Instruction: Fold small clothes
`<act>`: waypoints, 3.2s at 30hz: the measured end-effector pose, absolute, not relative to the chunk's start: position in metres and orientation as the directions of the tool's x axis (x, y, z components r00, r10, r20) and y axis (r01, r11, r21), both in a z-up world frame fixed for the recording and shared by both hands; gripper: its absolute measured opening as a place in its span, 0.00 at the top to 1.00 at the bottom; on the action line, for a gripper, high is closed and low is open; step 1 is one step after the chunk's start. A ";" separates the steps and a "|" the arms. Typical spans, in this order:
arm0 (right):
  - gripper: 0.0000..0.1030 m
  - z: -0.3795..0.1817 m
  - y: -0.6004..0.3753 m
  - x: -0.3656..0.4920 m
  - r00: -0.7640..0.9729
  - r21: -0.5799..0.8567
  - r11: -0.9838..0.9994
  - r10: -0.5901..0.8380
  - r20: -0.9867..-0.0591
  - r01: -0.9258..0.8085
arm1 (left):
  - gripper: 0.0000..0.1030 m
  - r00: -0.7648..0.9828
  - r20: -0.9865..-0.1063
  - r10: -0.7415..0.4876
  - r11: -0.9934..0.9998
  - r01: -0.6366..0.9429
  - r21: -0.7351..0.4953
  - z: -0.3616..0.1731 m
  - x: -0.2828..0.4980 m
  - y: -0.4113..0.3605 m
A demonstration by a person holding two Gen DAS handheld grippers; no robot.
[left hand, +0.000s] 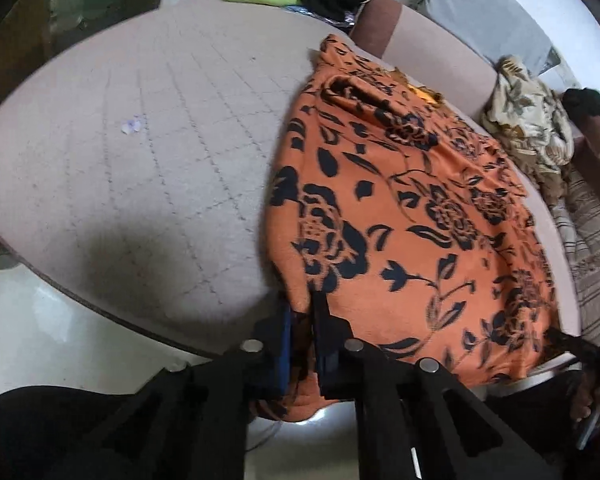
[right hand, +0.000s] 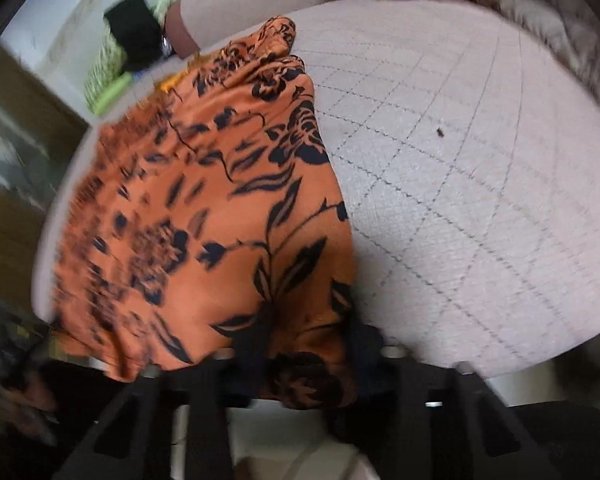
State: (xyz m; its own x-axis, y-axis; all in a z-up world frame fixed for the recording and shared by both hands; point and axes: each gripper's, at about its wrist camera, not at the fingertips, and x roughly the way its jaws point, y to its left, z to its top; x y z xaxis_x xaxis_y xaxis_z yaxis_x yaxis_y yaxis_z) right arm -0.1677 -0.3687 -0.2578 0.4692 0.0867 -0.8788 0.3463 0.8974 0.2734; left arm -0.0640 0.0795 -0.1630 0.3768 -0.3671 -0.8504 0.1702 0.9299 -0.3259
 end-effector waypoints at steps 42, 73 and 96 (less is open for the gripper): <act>0.81 -0.256 -0.547 0.199 0.745 0.716 0.568 0.248 -0.619 0.406 | 0.87 0.371 -0.800 -0.472 0.879 0.132 -0.457 -0.182 0.358 -0.025; 0.60 -0.229 -0.213 0.392 0.509 0.333 0.943 0.277 -0.815 0.020 | 0.26 0.483 -0.869 -0.105 0.987 -0.054 -0.149 -0.169 0.223 -0.029; 0.60 -0.246 -0.356 0.084 0.496 0.302 0.859 0.065 -0.866 0.414 | 0.17 0.566 -0.825 -0.010 0.956 0.247 0.158 -0.170 0.155 -0.131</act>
